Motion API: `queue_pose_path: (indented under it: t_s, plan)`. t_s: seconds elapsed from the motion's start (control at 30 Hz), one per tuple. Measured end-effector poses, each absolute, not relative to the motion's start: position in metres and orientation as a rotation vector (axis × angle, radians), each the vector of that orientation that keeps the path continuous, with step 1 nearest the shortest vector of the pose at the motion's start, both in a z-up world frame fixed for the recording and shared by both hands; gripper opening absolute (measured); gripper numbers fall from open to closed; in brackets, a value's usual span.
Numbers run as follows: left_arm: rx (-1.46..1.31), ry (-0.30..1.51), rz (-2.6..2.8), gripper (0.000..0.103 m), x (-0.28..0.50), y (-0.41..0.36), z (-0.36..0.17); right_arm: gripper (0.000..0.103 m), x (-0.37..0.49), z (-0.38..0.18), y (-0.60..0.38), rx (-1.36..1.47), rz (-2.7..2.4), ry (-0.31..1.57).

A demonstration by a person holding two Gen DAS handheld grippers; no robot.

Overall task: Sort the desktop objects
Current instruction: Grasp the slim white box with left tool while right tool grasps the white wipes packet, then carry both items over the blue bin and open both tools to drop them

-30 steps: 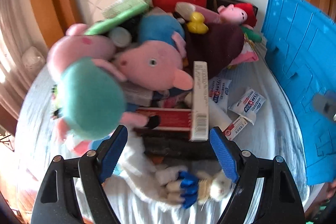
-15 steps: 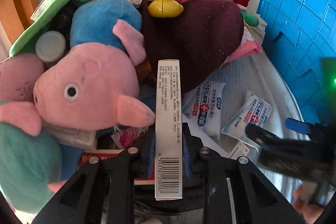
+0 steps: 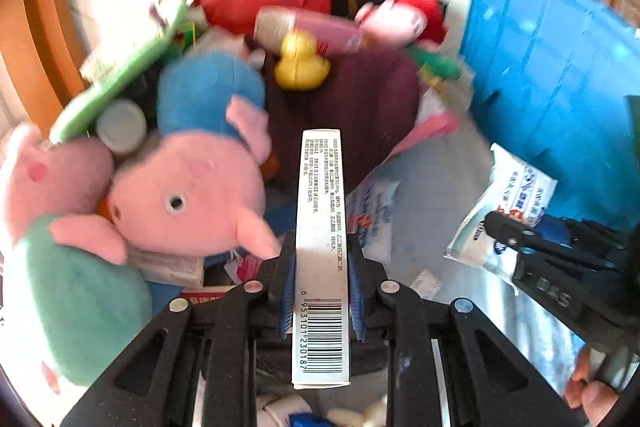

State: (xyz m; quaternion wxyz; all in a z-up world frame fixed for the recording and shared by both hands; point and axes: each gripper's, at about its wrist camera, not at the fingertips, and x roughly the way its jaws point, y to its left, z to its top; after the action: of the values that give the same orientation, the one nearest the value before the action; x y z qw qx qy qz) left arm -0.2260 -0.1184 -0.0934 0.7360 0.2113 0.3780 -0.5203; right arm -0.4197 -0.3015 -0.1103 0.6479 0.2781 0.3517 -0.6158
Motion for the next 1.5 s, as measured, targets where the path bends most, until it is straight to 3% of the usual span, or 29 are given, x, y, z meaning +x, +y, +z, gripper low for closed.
queue_pose_path:
  t_s: [0.4,0.67,0.97,1.23,1.5]
  plan:
    - [0.32,0.567,-1.423,0.022,-0.294,-0.096,0.049,0.036,-0.43,0.086,-0.174,0.355,-1.48,0.516]
    - [0.279,0.51,-1.548,0.022,-0.377,-0.107,0.122,0.036,-0.509,0.179,-0.11,0.194,-1.524,0.546]
    - [0.354,0.575,-1.481,0.022,-0.51,-0.156,0.149,0.036,-0.67,0.174,-0.123,0.154,-1.443,0.853]
    - [0.622,0.783,-1.365,0.022,-0.596,-0.227,0.115,0.036,-0.764,0.142,-0.162,0.188,-1.356,1.044]
    - [0.827,0.915,-1.321,0.022,-0.64,-0.26,0.067,0.036,-0.794,0.117,-0.177,0.265,-1.256,1.145]
